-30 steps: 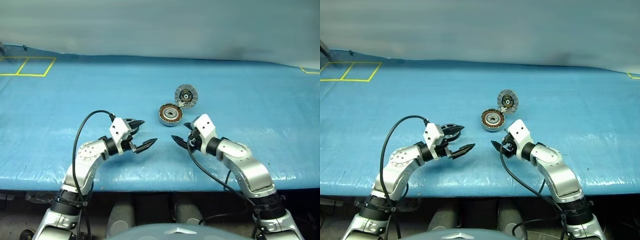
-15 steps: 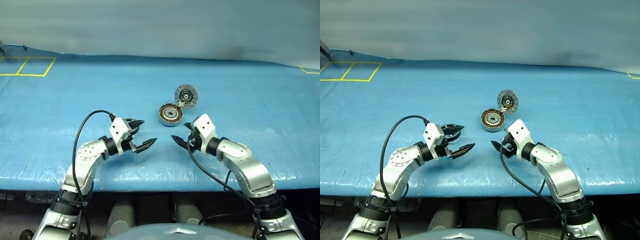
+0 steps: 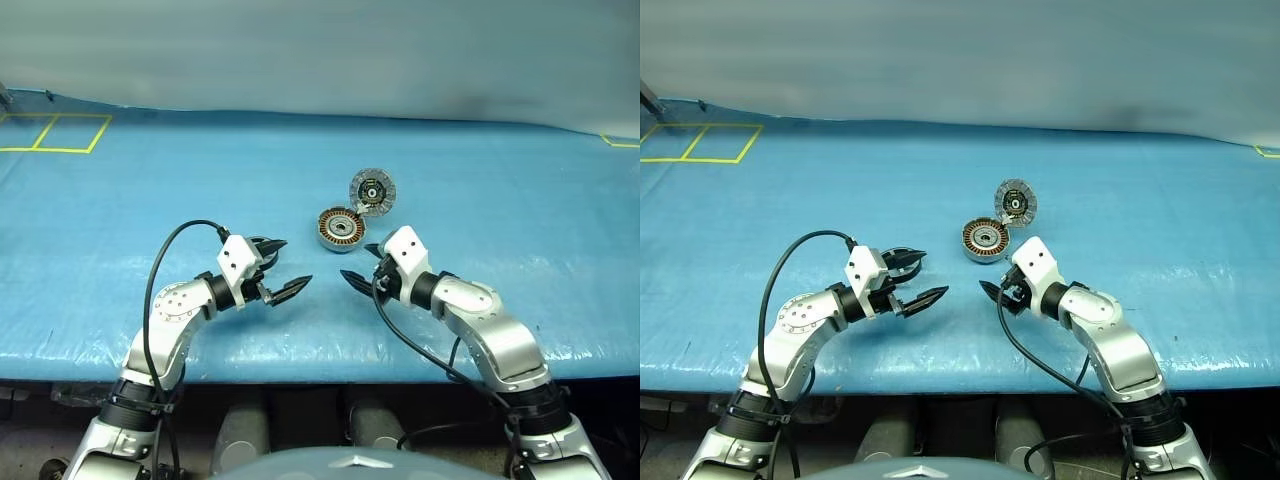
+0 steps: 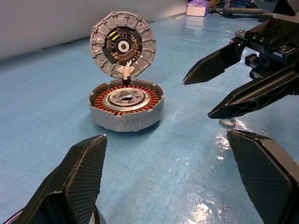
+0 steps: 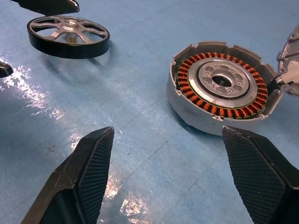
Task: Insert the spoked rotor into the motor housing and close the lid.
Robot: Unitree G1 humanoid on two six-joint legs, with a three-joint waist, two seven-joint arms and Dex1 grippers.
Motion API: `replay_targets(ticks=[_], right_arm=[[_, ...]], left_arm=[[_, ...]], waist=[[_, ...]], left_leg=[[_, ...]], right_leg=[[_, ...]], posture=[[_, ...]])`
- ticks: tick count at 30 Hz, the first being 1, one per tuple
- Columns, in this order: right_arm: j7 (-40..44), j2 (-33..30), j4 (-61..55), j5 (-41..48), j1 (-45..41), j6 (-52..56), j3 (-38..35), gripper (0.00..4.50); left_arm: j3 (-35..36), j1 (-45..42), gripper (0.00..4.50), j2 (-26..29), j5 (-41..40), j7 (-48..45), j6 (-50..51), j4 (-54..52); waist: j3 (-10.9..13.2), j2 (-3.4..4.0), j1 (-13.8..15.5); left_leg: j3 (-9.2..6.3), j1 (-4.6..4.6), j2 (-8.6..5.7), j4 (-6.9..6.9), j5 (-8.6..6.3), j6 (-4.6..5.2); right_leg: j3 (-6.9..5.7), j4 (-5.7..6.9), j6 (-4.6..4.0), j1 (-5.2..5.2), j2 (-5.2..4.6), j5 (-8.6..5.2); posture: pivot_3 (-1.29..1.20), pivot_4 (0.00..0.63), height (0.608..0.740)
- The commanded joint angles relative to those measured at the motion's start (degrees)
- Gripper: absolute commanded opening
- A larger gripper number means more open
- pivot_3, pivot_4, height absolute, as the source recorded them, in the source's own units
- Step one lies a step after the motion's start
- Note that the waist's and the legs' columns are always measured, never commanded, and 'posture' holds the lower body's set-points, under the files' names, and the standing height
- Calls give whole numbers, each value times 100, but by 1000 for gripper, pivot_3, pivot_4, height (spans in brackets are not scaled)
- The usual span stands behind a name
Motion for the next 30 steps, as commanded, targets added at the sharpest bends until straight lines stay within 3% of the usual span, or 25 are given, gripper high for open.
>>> replay_targets(ticks=[1, 10, 18, 30], right_arm=[[139, -183, -131, -168, -207, -28, 161, 3866], [1462, -1141, 510, -1310, -2085, -204, 1626, 3866], [2146, -636, 2518, -1908, -3610, -815, 2234, 3866], [2647, -233, 4128, -2339, -4109, -1466, 2250, 3866]], left_arm=[[61, -30, 4464, 9, 11, 27, -88, -270], [-12, -26, 4464, -41, 141, 87, -191, -197], [-33, 161, 4464, -169, 208, 204, -289, -262], [34, 459, 4464, -158, 219, 390, -296, -475]], waist=[[0, 0, 1], [2, 1, -6], [2, 1, 8], [2, 2, -5]], left_leg=[[0, 0, 0, 0, 0, 0], [1, 1, 1, 0, 0, 0], [0, -2, 0, -6, 0, 0], [0, -4, 0, -6, -1, 1]], right_leg=[[0, 0, 0, 0, 0, 0], [-1, 1, -1, -3, 0, 0], [-3, 0, -29, -5, 0, 16], [-3, 1, -30, -8, 0, 17]], posture=[[0, 150, 740], [0, 150, 740], [0, 150, 740], [0, 150, 740]])
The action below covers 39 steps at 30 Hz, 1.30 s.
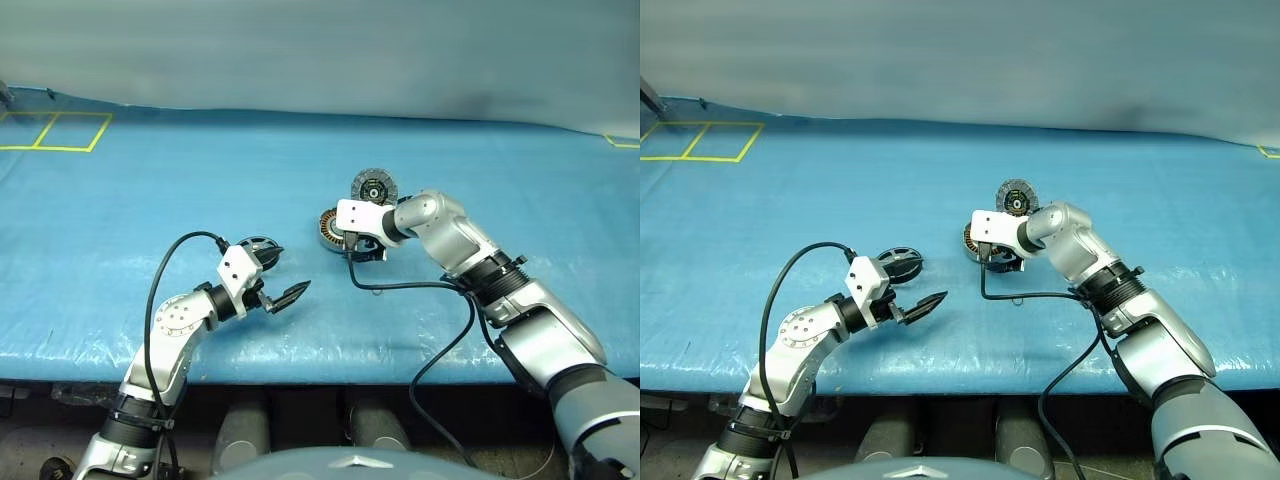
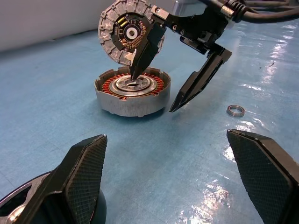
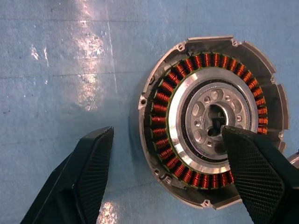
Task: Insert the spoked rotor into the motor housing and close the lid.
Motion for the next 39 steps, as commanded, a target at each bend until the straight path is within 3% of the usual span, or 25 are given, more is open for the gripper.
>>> replay_targets(ticks=[1, 7, 10, 13, 14, 20, 28, 39], right_arm=[[152, 63, 219, -95, -193, -199, -105, 3866], [281, 251, 544, -159, -274, -367, -156, 3866], [314, 312, 710, -232, -297, -409, -142, 3292], [220, 342, 753, -309, -284, -458, -164, 2327], [207, 346, 698, -321, -257, -450, -180, 2190], [112, 307, -65, -408, 86, -314, -246, 2190], [395, 40, -1889, -924, 847, -372, 234, 2190], [907, -225, -2528, -1480, 931, -1182, 819, 2190]], left_arm=[[49, 39, 4464, -26, -12, 46, -118, -282], [92, 93, 4464, -24, -15, 111, -131, -317], [124, 116, 4500, 1, 0, 154, -144, -337], [166, 136, 4500, 41, -25, 177, -129, -384], [186, 148, 4500, 59, -31, 182, -119, -405], [336, 191, 4500, 168, -50, 190, -73, -482], [549, 207, 4500, 351, -67, 189, 15, -524], [615, 219, 4500, 334, -32, 262, -1, -521]], waist=[[0, 0, -5], [0, 0, 0], [0, 0, -3], [-1, -1, -2], [-1, -1, -3], [-1, 0, -9], [-1, 0, -10], [-1, 0, 1]], left_leg=[[0, 1, 0, 0, 0, 0], [0, 3, 0, 2, 0, 0], [0, 3, 0, 3, 0, 0], [0, 4, 0, 1, 0, 0], [0, 6, 0, 1, 0, 0], [1, 9, 2, 3, 1, -1], [-1, 7, 2, -11, 0, -2], [0, 8, 2, 0, 0, -2]], right_leg=[[0, 0, 0, 0, 0, 0], [-1, 3, 0, 4, 0, 0], [0, 2, 0, 4, 0, 1], [-1, 3, 0, 4, 0, 1], [-1, 2, 0, 7, 0, 1], [0, 6, 0, 6, 0, 0], [-4, 6, -1, -2, 2, -2], [-5, 5, 18, 2, 0, -20]], posture=[[0, 150, 740], [0, 150, 740], [0, 150, 740], [0, 150, 740], [0, 150, 740], [0, 150, 740], [0, 150, 740], [0, 150, 740]])
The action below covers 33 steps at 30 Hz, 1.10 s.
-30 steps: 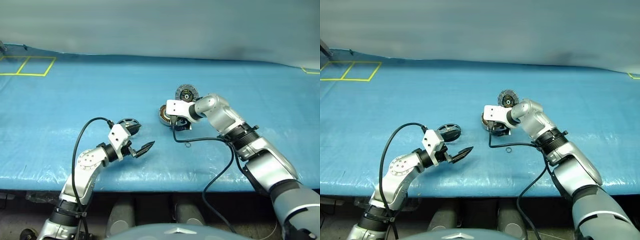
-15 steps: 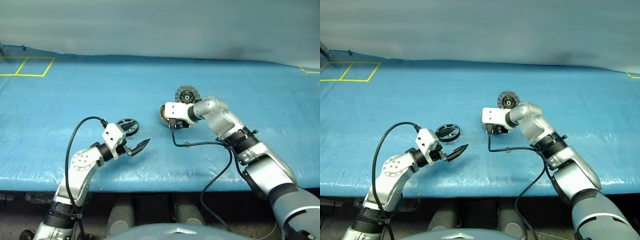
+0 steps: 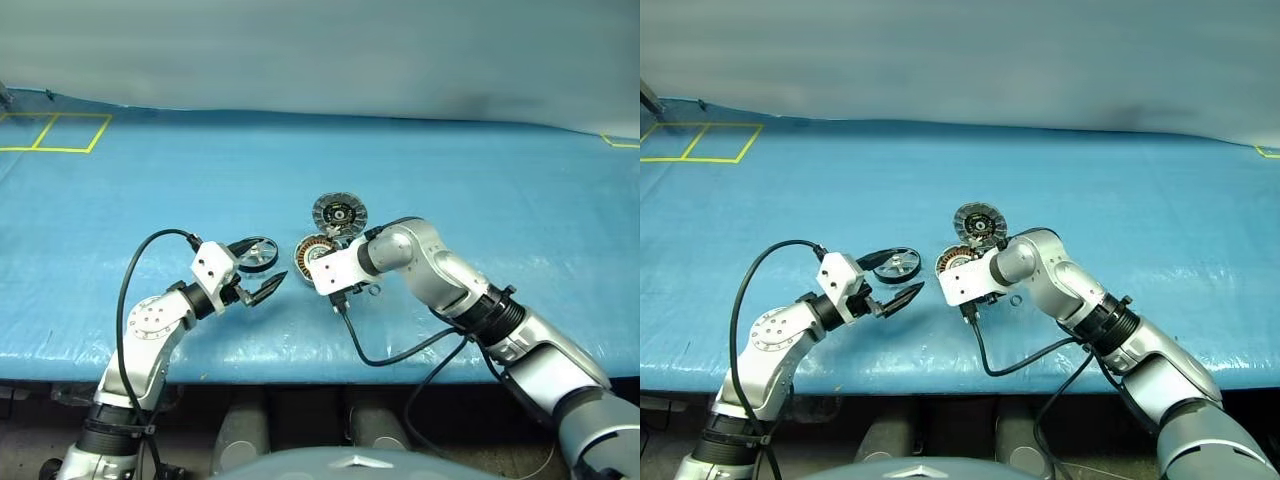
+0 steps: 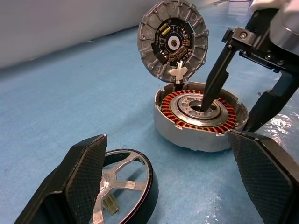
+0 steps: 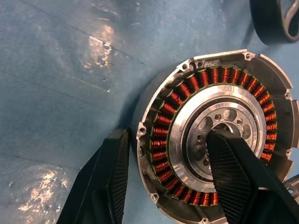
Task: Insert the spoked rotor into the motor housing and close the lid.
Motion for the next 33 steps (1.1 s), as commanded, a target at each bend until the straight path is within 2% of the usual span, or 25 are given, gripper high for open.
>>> replay_targets(ticks=[1, 14, 20, 33], right_arm=[[233, -73, -273, -149, 55, -353, 153, 2190], [467, 39, -339, -215, 209, -523, 74, 2190], [238, 163, -361, -230, 260, -497, -152, 4109], [-170, 65, -1844, 645, 1090, 583, -1571, 4109]], left_arm=[[74, 1, 4500, 18, -24, 35, -42, -253], [59, 36, 4500, -20, -5, 81, -68, -245], [35, 19, 4500, -29, 2, 80, -73, -226], [-235, -91, 4500, -99, -12, -88, -64, -159]], waist=[[0, 0, 1], [-1, -1, -2], [-1, -2, -3], [-1, -3, 41]], left_leg=[[0, 0, 0, 0, 0, 0], [0, 4, 0, -1, 0, 0], [0, 4, 0, -2, 0, 0], [-2, 2, 0, 2, 0, -1]], right_leg=[[0, 0, 0, 0, 0, 0], [-1, 0, -9, 3, 0, 3], [0, 0, -17, 4, 0, 8], [-2, 0, -22, 6, 0, 12]], posture=[[0, 150, 740], [0, 150, 740], [0, 150, 740], [0, 150, 740]])
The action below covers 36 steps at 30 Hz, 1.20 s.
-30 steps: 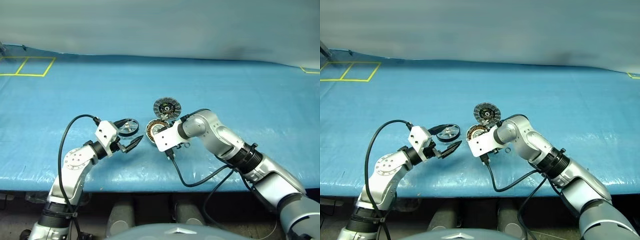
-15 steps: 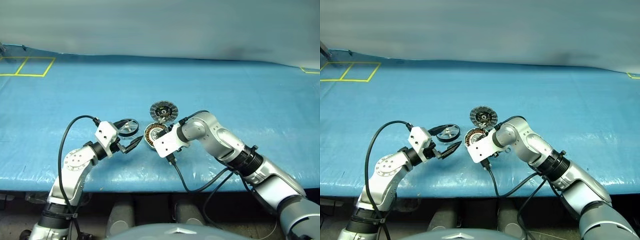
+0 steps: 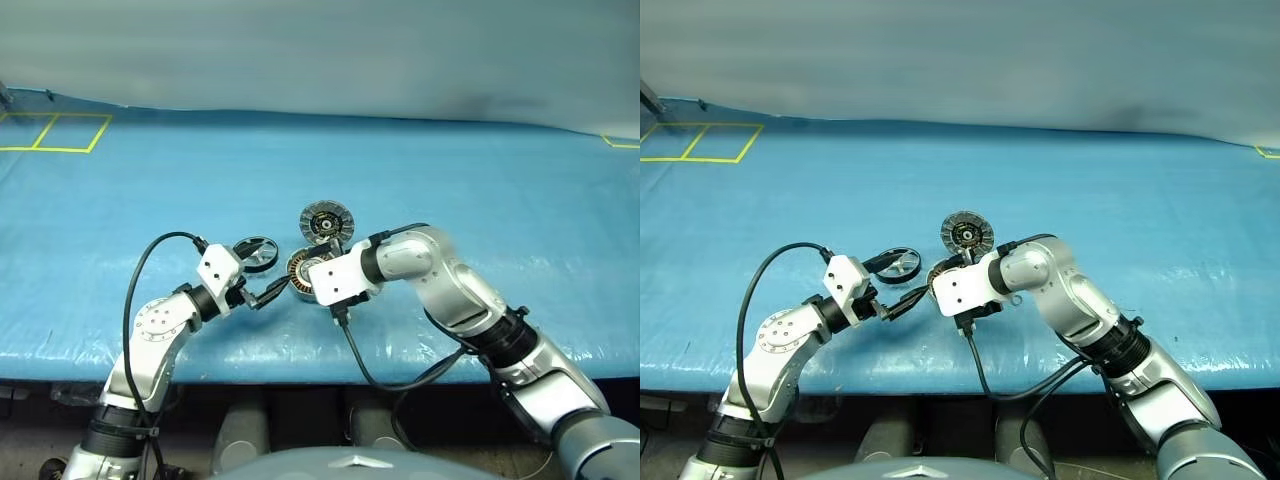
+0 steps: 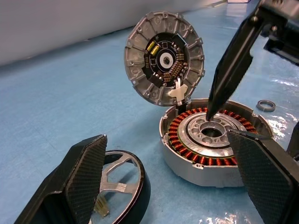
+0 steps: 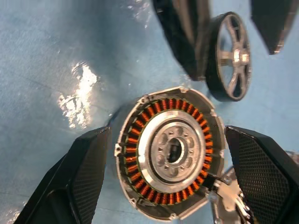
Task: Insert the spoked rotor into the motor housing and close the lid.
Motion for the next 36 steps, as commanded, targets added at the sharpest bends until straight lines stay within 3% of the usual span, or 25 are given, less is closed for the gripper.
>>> replay_targets(ticks=[1, 10, 18, 26, 36], right_arm=[[-309, -30, -516, 269, 278, 403, -560, 4109], [-1454, 501, -1604, 1306, 2019, 1675, -2065, 4109], [-2468, 1008, -1710, 1954, 3524, 1647, -2784, 4109], [-3194, 1080, -1194, 2055, 3844, 1460, -2841, 4109], [-3516, 1196, -569, 2323, 3841, 1359, -2718, 4109]], left_arm=[[-57, -105, 4500, -20, -34, -93, -57, -151], [-136, -277, 4500, -73, -304, -502, -44, -33], [-306, -512, 4500, -28, -453, -1210, -280, 168], [-525, -568, 4500, 35, -323, -1497, -394, 278], [-643, -544, 4500, 85, -316, -1671, -341, 239]], waist=[[0, 0, 18], [-1, -2, 40], [-2, -3, 23], [-2, -3, 0], [-3, -4, 1]], left_leg=[[1, -1, 0, 1, 0, 0], [0, -3, 0, -2, 0, 0], [2, -2, 0, 5, 0, 0], [3, 0, 0, 6, 0, 0], [3, -1, 0, 4, 0, 0]], right_leg=[[1, -1, 1, -1, 0, 0], [1, -3, 11, -3, 0, -8], [4, -2, 24, 1, -2, -15], [5, -1, 25, 0, -2, -15], [6, -2, 25, -1, -2, -15]], posture=[[0, 150, 740], [0, 150, 740], [0, 150, 740], [0, 150, 740], [0, 150, 740]])
